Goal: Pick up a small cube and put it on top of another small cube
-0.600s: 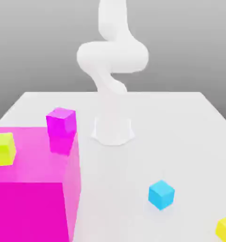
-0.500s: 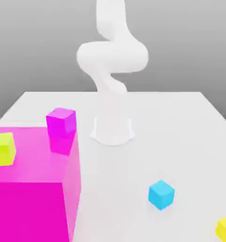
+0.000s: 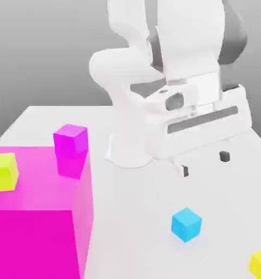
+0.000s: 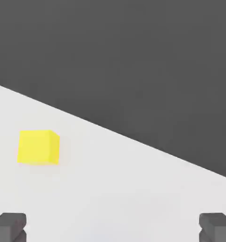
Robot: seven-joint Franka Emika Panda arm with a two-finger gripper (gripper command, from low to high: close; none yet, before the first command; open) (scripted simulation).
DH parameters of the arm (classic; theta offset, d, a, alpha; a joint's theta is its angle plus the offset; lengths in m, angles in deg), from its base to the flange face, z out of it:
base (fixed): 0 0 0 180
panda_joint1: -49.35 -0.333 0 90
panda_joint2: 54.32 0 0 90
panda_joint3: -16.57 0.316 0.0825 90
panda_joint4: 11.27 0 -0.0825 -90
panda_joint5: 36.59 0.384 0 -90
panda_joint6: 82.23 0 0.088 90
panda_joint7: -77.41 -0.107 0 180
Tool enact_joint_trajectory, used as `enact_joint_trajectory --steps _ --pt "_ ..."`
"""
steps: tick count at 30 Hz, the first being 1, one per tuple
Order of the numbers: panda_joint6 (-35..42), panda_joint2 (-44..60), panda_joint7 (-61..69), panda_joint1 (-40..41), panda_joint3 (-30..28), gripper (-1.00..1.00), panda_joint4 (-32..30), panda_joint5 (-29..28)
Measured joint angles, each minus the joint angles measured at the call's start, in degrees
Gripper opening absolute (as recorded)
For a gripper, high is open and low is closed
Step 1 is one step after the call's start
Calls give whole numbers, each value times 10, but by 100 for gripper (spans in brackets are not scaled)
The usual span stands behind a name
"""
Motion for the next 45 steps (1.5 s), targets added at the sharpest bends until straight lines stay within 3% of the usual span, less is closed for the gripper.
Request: enact_joint_trajectory --steps 8,17,18,25,35,45 --pt "-94 122 -50 -27 5 0 -65 -123" --pt "-193 243 -51 -23 9 0 -47 -127" --pt "-199 251 -51 -22 11 -100 -46 -126" --pt "-198 250 -53 -21 11 -100 -46 -128" --pt "-95 124 -56 -24 7 -100 -68 -132" --pt "12 182 26 -45 36 -100 94 -170"
